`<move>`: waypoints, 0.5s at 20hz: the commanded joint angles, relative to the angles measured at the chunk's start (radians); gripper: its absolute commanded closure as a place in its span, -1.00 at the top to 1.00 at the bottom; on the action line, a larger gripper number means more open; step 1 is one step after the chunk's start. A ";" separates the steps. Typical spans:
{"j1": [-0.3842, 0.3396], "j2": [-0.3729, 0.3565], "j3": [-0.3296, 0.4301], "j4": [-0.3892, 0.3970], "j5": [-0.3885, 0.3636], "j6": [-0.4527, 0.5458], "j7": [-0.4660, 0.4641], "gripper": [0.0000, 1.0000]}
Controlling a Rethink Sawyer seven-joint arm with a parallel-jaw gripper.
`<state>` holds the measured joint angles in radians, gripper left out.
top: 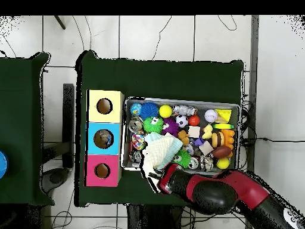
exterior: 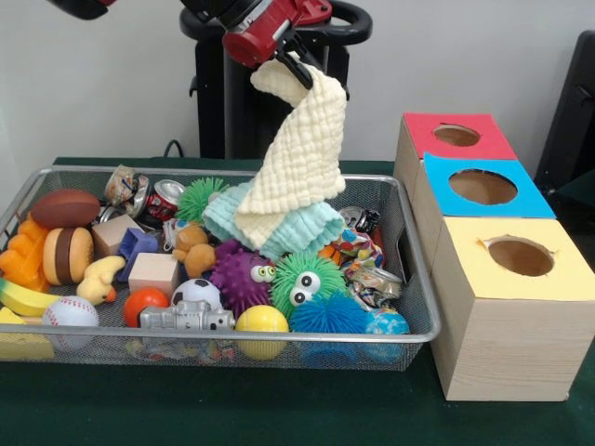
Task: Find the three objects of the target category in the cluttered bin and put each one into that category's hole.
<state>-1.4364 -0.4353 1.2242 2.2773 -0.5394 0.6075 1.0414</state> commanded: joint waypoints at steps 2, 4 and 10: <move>0.025 -0.023 -0.078 -0.087 0.009 -0.024 0.089 -1.00; 0.024 -0.025 -0.077 -0.088 0.013 -0.018 0.085 -1.00; 0.030 -0.072 -0.100 -0.119 -0.002 0.020 0.068 -1.00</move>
<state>-1.4344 -0.4635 1.2093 2.2772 -0.5386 0.6075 1.0414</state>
